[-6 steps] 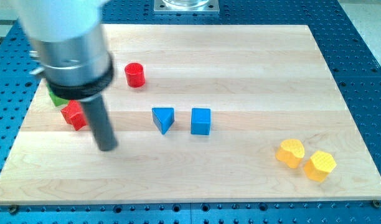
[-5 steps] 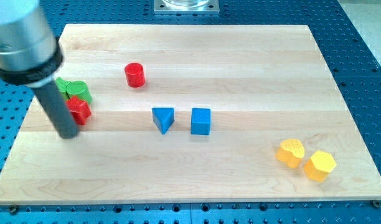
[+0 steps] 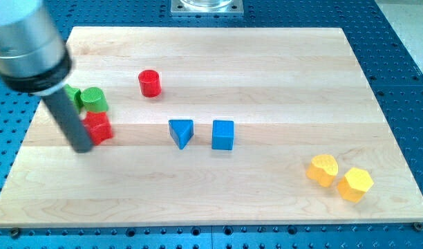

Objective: Push the red blocks to the top center

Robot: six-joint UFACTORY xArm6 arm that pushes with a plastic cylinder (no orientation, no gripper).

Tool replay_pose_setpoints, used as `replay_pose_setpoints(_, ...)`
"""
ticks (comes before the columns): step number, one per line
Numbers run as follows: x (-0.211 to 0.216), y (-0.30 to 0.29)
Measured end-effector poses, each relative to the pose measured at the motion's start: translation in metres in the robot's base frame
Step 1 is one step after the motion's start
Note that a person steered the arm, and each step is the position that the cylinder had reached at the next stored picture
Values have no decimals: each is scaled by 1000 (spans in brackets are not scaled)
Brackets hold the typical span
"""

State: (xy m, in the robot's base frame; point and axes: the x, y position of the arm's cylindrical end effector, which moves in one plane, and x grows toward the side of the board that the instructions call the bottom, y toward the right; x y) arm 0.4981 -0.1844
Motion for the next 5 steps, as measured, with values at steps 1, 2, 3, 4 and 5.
replay_pose_setpoints(1,-49,33)
replay_pose_setpoints(2,-99,59)
replay_pose_setpoints(3,-143,83)
replay_pose_setpoints(4,-130,22)
replay_pose_setpoints(5,-165,42)
